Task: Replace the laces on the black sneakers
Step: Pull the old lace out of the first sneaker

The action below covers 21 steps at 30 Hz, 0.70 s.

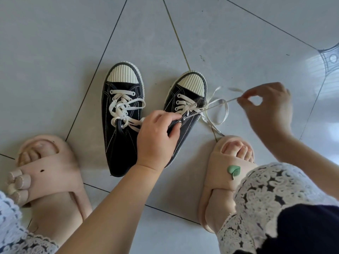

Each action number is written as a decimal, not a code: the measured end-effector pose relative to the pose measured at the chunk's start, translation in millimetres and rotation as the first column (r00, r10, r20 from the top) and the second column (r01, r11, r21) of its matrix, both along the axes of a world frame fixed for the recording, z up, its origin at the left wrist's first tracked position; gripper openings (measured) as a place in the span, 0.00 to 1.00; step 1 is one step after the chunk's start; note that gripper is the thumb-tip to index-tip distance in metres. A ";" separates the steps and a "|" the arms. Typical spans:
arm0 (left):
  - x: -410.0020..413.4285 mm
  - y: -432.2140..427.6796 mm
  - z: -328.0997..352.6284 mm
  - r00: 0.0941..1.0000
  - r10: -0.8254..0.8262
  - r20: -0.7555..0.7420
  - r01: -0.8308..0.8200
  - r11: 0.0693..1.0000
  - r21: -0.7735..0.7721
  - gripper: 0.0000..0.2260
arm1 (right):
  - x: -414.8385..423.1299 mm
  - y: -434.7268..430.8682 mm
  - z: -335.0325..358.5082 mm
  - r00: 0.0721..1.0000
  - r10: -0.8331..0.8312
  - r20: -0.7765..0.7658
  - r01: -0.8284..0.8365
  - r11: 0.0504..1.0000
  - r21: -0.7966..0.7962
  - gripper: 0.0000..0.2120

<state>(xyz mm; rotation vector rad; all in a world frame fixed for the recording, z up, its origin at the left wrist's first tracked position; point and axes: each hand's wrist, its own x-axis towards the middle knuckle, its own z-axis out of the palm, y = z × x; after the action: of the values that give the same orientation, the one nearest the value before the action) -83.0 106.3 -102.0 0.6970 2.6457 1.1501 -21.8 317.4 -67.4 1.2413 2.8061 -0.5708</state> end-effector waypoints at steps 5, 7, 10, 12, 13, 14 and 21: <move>-0.1 0.0 0.2 1.000 -0.013 0.010 0.013 1.000 0.018 0.07 | -11.3 -62.3 -8.4 0.900 0.435 -0.033 -0.435 0.889 -0.146 0.13; 0.0 -0.5 -0.2 1.000 -0.018 0.013 0.018 0.999 0.028 0.07 | -14.7 -76.3 -15.0 0.878 0.478 0.018 -0.473 0.873 -0.115 0.10; -0.3 -0.5 -1.0 1.000 -0.012 0.012 0.012 1.000 0.020 0.07 | -19.5 -75.3 -19.2 0.867 0.496 0.044 -0.493 0.868 -0.067 0.05; -0.1 -0.7 -1.0 1.000 -0.005 0.008 0.004 1.000 0.010 0.07 | -20.8 -63.6 -14.3 0.904 0.428 0.000 -0.426 0.900 -0.091 0.03; 0.1 -0.5 -1.0 1.000 -0.003 0.004 0.003 1.000 0.008 0.06 | -20.6 -55.4 -10.5 0.930 0.365 -0.035 -0.366 0.925 -0.102 0.02; 0.4 -0.5 -1.0 1.000 -0.005 0.001 0.005 1.000 0.008 0.06 | -19.7 -47.3 -7.0 0.952 0.298 -0.067 -0.303 0.947 -0.104 0.02; 1.7 -0.7 0.4 1.000 -0.001 0.006 0.001 1.000 0.003 0.07 | -20.6 14.9 6.9 0.999 -0.010 0.042 0.010 1.000 0.003 0.04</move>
<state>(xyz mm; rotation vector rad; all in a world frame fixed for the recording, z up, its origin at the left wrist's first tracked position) -81.3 105.6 -101.6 0.6943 2.6396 1.1537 -42.4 332.3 -60.5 1.2527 2.7690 -0.5357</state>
